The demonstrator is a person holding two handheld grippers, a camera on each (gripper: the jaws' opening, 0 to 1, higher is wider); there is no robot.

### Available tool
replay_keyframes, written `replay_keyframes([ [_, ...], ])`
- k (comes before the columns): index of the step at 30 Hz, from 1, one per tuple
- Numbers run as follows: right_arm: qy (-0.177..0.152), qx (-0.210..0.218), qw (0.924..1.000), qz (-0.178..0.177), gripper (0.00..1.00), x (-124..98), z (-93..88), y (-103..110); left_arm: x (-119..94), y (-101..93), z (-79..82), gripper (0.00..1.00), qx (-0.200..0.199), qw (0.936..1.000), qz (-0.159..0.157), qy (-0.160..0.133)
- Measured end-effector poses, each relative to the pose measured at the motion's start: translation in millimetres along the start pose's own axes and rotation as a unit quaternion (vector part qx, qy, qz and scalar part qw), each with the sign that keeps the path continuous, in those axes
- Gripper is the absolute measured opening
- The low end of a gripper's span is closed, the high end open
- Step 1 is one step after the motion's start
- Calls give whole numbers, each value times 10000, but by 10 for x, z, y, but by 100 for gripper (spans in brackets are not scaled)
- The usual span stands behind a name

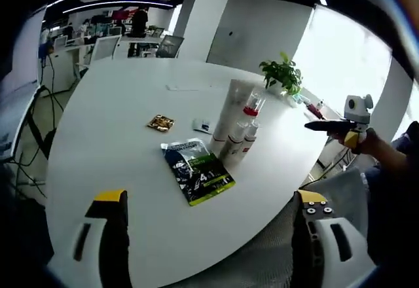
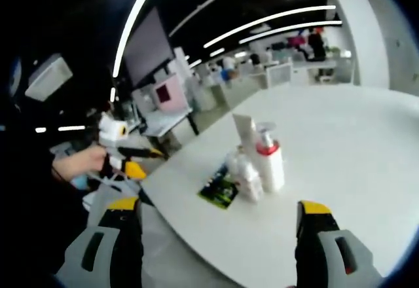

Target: Arrange the skincare products in the storage area until every visible bottle or jar stands upright without overlapping.

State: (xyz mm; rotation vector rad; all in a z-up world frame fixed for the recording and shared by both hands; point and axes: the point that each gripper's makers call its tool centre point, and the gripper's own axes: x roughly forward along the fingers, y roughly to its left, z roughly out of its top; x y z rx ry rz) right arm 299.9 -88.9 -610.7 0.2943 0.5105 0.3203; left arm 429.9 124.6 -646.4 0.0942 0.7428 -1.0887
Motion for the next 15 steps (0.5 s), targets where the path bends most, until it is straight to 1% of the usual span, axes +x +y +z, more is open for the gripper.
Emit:
replay_keyframes([
  [3, -44, -19, 10000, -22, 99, -42, 13, -10, -87, 34, -15, 99, 340, 9993, 135, 99],
  [4, -45, -20, 10000, -38, 99, -52, 14, -9, -107, 32, -19, 99, 353, 9992, 151, 98],
  [6, -48, -44, 10000, -74, 99, -78, 16, -21, -148, 34, -14, 99, 301, 9994, 127, 63],
  [7, -48, -47, 9999, -87, 99, -87, 16, -27, -174, 28, 7, 99, 164, 9998, 87, -33],
  [9, -84, -48, 9999, -110, 99, -119, 23, -32, -220, 33, 31, 99, 17, 9998, 66, -165],
  [12, -121, -37, 9998, -164, 99, -147, 18, -34, -279, 89, 15, 98, -49, 9997, 126, -183],
  [15, -80, -74, 9997, -221, 99, -164, -12, -39, -369, 131, 10, 98, -49, 9997, 183, -172],
])
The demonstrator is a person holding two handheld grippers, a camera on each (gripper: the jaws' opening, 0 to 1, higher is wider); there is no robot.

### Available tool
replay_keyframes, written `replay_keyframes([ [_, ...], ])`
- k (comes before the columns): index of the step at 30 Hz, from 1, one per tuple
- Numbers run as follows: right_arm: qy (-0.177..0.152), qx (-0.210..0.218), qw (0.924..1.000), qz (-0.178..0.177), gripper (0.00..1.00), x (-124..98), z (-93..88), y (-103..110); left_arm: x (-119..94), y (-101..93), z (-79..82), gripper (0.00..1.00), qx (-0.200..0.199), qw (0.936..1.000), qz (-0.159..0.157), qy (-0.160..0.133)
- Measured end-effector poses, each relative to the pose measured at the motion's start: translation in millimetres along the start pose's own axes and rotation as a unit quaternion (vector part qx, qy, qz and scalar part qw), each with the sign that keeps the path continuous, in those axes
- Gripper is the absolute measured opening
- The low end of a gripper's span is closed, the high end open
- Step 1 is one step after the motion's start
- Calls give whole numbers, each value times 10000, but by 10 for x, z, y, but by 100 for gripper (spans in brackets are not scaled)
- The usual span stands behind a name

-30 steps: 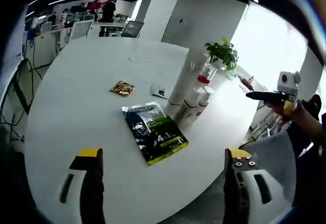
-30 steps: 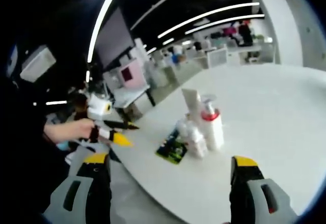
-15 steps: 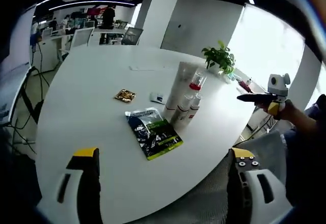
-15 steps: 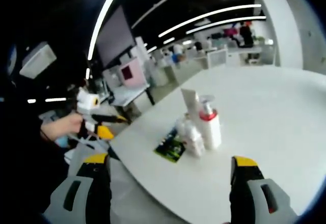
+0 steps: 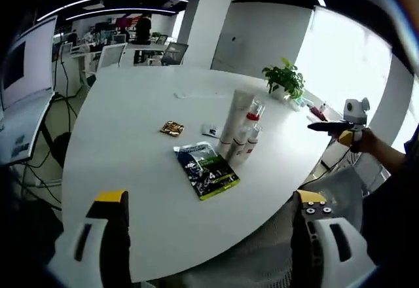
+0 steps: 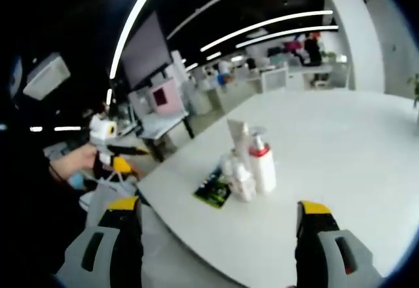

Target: Arrange the skincare products in the storage area until every visible bottle or jar stands upright without overlapping.

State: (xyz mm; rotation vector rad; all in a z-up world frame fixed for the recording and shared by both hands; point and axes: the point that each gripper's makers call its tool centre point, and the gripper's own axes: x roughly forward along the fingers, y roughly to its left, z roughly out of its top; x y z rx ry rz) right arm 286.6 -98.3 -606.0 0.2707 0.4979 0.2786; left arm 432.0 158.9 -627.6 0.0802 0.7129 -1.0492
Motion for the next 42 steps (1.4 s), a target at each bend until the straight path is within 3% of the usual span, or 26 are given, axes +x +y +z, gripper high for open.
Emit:
replay_keyframes([
  [10, -9, 21, 10000, -64, 99, -38, -63, -45, -127, 68, 122, 98, 116, 9998, 97, -113],
  [15, -30, 70, 9999, -92, 99, -59, -94, -48, -91, 63, 55, 98, 99, 9999, 61, 8],
  [27, 1, 94, 9999, -140, 99, -62, -85, -92, 14, 48, 157, 98, 105, 9999, -10, -33],
  [36, 23, 126, 9997, -213, 99, -95, -111, -128, 233, 57, 164, 98, 81, 9998, -107, 133],
  [42, -11, 235, 9993, -295, 99, -137, -145, -193, 423, 98, 267, 94, 104, 9999, -92, 96],
])
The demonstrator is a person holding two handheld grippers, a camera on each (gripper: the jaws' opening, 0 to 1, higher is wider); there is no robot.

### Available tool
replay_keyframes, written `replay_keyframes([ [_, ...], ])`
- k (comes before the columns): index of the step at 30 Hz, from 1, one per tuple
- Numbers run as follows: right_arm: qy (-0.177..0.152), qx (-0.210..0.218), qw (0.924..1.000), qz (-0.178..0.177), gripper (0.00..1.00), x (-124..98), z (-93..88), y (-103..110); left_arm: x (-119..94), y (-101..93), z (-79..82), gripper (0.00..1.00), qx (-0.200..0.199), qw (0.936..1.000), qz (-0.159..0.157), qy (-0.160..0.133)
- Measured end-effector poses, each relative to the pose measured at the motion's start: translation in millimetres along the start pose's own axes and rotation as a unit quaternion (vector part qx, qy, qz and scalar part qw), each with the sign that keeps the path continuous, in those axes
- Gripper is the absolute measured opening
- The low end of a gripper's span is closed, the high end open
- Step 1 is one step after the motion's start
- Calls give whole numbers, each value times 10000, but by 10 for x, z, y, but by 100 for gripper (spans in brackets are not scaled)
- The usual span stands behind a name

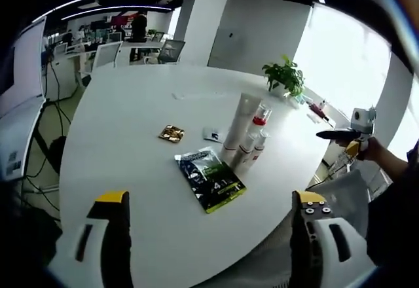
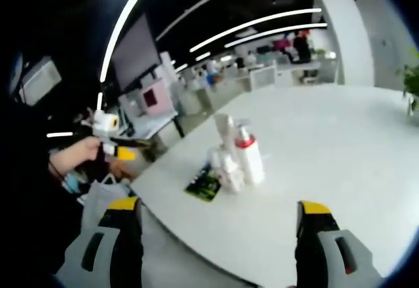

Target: Arrange the skincare products in the storage area until every visible bottle or jar stands upright without overlapping.

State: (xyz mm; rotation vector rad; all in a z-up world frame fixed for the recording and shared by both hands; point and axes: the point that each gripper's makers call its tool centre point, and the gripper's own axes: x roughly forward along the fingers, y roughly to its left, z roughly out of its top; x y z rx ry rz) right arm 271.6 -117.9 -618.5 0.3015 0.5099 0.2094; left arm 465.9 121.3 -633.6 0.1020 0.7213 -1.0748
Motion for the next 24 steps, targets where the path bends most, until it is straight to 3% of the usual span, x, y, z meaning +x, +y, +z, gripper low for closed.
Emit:
replay_keyframes([
  [12, -17, 234, 9996, -151, 99, 42, -25, -184, 308, 82, 148, 94, 114, 9998, -36, 131],
  [24, 34, 342, 9992, -189, 99, 135, -27, -230, 611, 224, 272, 94, 229, 9991, -119, 344],
])
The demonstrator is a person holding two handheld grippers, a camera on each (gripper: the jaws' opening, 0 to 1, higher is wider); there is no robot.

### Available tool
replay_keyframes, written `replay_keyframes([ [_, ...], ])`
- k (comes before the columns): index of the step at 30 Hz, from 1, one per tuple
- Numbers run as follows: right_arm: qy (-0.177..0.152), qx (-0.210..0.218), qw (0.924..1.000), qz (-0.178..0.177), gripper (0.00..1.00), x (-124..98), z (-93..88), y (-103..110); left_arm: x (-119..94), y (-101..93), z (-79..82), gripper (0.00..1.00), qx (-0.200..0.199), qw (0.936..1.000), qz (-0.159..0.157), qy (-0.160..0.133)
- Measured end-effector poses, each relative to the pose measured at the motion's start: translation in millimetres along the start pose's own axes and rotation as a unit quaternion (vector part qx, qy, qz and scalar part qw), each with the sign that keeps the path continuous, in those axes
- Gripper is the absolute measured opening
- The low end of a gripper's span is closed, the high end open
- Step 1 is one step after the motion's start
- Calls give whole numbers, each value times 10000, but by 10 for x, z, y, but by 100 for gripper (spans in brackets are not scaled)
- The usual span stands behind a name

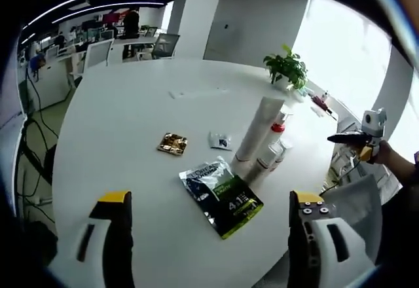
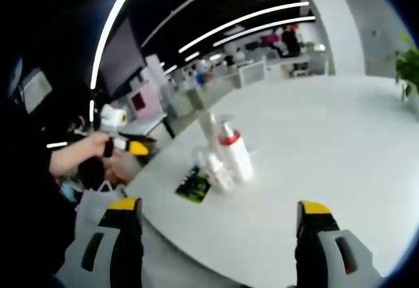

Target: Arrange the skincare products in the storage area until every visible bottle or jar stands upright without overlapping.

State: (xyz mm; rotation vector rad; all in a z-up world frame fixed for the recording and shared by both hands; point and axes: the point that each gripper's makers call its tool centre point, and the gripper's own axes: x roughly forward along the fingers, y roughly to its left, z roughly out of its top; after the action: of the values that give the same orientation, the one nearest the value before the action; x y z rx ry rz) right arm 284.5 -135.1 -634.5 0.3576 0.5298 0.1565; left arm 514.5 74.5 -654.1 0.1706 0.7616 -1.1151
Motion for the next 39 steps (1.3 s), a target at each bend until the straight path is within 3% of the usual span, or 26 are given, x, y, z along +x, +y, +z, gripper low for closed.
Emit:
replay_keyframes([
  [16, 137, 58, 9999, -23, 99, 145, 4, -58, 416, 153, 149, 94, -136, 9997, -131, 128],
  [39, 206, 276, 9991, -241, 99, 189, -60, -294, 1100, 442, 174, 90, 38, 9989, -95, 450],
])
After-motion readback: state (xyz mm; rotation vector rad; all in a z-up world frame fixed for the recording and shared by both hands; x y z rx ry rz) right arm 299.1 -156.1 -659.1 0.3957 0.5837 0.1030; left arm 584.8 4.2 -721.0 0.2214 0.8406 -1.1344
